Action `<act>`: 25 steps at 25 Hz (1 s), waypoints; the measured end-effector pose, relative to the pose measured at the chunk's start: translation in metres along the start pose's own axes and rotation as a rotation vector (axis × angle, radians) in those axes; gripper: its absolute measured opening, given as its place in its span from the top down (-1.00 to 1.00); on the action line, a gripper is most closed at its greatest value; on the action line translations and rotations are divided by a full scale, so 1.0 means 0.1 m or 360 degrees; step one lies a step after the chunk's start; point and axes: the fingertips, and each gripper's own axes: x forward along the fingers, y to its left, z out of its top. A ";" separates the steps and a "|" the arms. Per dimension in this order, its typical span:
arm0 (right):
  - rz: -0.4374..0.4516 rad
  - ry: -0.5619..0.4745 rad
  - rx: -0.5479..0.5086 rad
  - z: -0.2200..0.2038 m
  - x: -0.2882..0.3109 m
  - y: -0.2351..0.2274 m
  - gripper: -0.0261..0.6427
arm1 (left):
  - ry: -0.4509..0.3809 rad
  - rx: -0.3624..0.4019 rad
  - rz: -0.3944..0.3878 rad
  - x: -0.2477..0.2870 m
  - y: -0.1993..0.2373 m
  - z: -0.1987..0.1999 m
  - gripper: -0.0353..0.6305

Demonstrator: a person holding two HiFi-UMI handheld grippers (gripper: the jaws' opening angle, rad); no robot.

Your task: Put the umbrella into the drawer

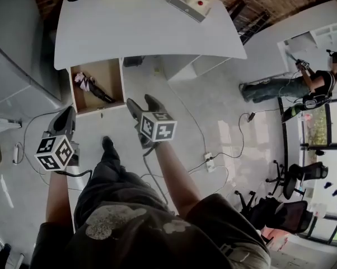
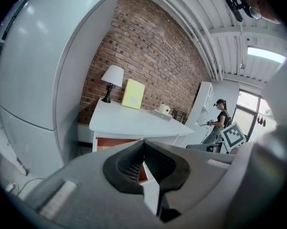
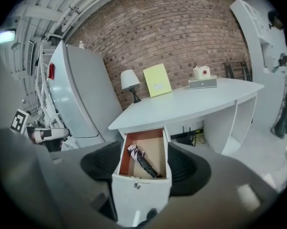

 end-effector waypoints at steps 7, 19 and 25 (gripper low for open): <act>0.0016 -0.0073 -0.0014 -0.20 -0.73 0.22 0.11 | -0.0001 -0.0011 0.0020 -0.75 -0.33 -0.26 0.87; -0.0083 -0.0130 0.0073 -0.43 -1.37 0.18 0.91 | 0.0027 0.0103 -0.0025 -1.15 -0.78 -0.34 0.87; -0.0066 -0.0135 0.0029 -0.40 -1.39 0.40 0.91 | 0.0023 0.0155 -0.0080 -1.20 -0.78 -0.24 0.87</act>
